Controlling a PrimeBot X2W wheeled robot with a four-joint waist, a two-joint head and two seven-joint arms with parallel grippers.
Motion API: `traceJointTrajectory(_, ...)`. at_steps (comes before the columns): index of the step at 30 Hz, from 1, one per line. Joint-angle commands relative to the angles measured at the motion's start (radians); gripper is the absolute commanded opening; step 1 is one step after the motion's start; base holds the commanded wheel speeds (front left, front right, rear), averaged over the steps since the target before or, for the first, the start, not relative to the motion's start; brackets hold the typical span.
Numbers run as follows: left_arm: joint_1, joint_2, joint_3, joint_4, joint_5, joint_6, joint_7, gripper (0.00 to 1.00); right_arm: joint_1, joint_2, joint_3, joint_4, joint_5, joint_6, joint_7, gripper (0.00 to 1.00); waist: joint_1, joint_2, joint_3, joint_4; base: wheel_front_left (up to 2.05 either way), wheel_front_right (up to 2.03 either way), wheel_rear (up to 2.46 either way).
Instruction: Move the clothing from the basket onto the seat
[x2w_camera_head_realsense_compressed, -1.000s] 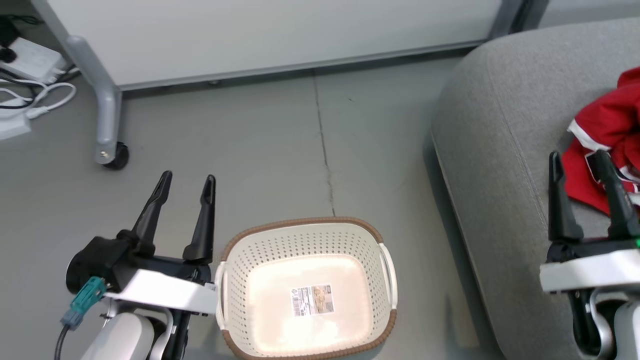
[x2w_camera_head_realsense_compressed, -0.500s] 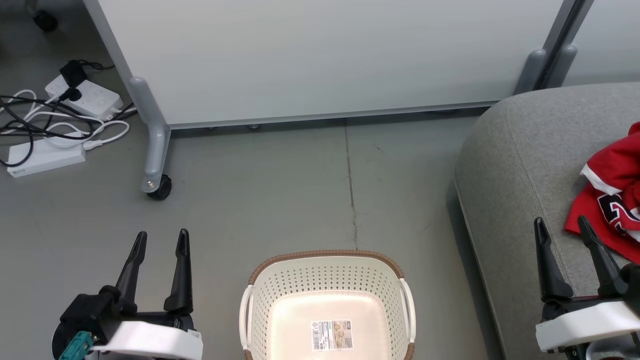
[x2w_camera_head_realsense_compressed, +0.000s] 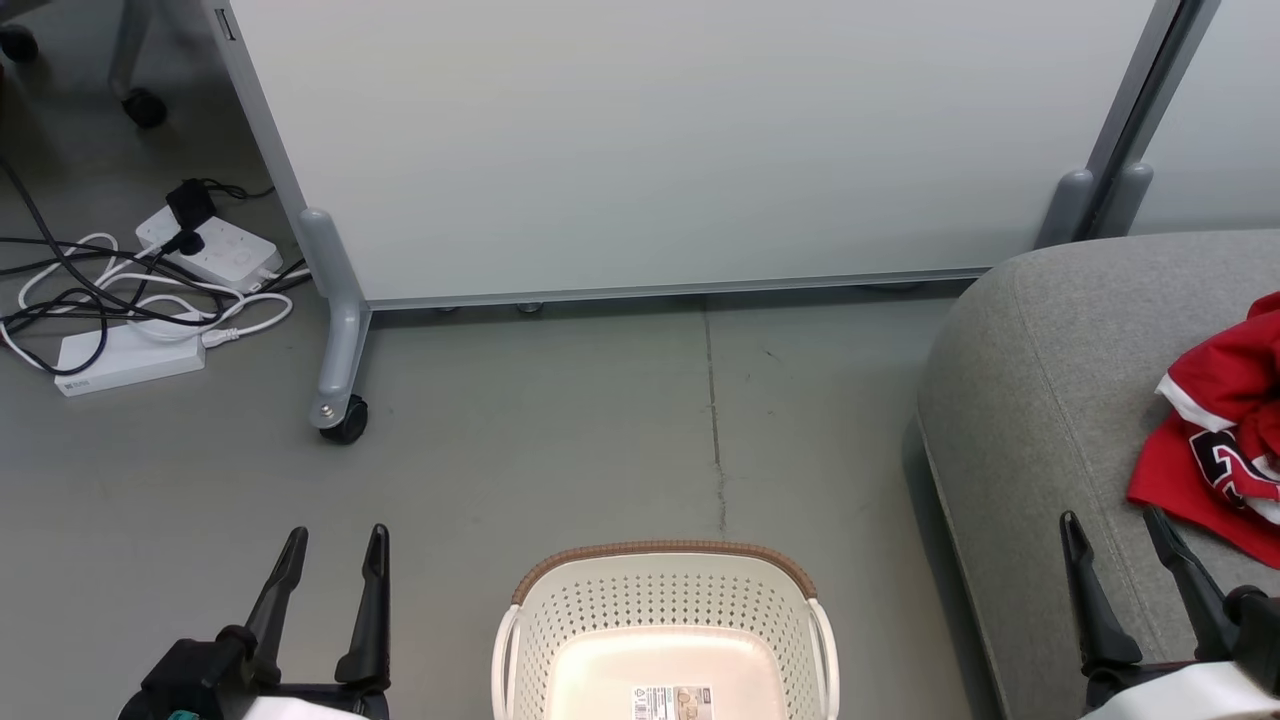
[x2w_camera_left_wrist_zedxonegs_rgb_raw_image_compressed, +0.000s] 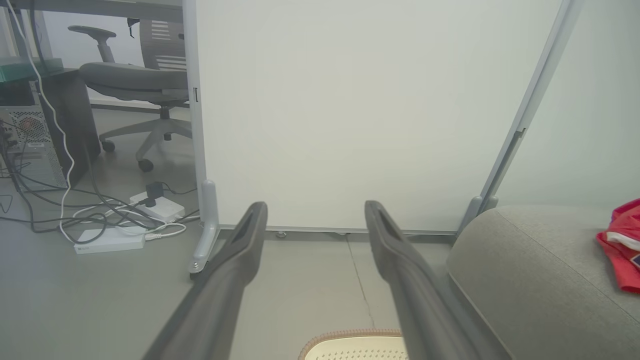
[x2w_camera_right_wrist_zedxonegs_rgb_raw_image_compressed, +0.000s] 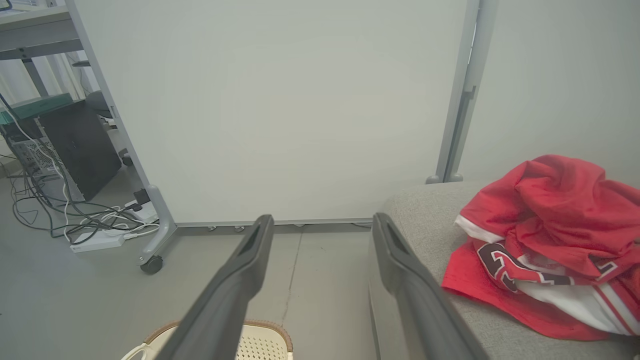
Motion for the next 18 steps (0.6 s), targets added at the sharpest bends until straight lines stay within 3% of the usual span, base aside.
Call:
traceJointTrajectory(1,0.014,0.008,0.001,0.006,0.006,-0.006,-0.004,1.00,0.014,-0.005,0.000,-0.003,0.002,0.000,0.001,1.00,0.0000,0.0000,-0.003,-0.001,0.00,0.00,0.00)
traceJointTrajectory(18,0.013,-0.005,0.001,0.043,0.035,-0.027,-0.004,1.00,0.015,-0.005,0.011,-0.007,0.016,0.000,0.007,1.00,0.0000,0.0000,-0.010,0.012,0.00,0.00,0.00)
